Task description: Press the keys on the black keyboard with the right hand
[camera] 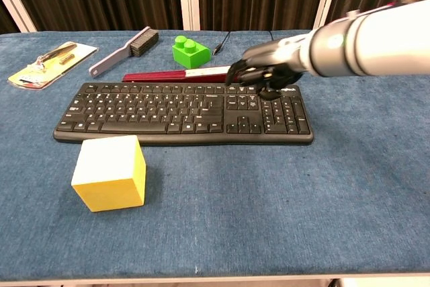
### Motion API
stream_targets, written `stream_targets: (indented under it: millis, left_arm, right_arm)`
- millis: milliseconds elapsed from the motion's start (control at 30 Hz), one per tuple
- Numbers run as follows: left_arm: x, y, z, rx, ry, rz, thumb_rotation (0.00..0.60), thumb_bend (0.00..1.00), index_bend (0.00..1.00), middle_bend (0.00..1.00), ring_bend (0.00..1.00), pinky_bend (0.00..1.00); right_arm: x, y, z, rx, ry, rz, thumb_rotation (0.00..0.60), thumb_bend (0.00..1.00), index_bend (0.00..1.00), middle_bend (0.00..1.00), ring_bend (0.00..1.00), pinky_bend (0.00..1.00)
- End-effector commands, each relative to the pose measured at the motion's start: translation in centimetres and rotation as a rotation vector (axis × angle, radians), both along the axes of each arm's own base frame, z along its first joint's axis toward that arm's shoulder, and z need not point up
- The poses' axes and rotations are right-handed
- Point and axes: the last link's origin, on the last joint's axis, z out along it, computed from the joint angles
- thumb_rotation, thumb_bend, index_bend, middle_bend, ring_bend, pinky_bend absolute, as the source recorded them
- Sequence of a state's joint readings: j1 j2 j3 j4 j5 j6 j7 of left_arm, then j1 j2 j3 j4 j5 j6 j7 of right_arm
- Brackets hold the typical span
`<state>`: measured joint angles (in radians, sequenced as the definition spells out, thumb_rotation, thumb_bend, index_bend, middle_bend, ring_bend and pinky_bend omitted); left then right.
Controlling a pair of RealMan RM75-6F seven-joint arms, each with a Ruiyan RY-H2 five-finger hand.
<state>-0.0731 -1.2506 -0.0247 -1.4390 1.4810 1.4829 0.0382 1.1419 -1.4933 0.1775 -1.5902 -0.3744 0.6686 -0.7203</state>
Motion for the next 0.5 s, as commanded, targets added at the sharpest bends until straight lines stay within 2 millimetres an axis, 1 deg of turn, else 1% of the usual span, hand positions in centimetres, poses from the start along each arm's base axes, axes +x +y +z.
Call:
stream_targets:
  millis: [33, 200, 500]
  left_arm:
    - [-0.1, 0.0, 0.0, 0.000, -0.001, 0.005, 0.600, 0.09, 0.03, 0.00, 0.00, 0.00]
    - [-0.3, -0.1, 0.0, 0.003, -0.001, 0.011, 0.600, 0.09, 0.03, 0.00, 0.00, 0.00]
    - [-0.6, -0.1, -0.1, 0.002, 0.000, 0.020, 0.600, 0.09, 0.03, 0.00, 0.00, 0.00]
  right_arm:
    - [0.4, 0.0, -1.3, 0.035, 0.010, -0.008, 0.043, 1.00, 0.20, 0.92, 1.00, 1.00]
    - [0.6, -0.3, -2.2, 0.051, 0.017, -0.012, 0.040, 1.00, 0.20, 0.92, 1.00, 1.00]
    - [1.0, -0.7, -2.9, 0.041, 0.026, 0.008, 0.040, 1.00, 0.20, 0.92, 1.00, 1.00]
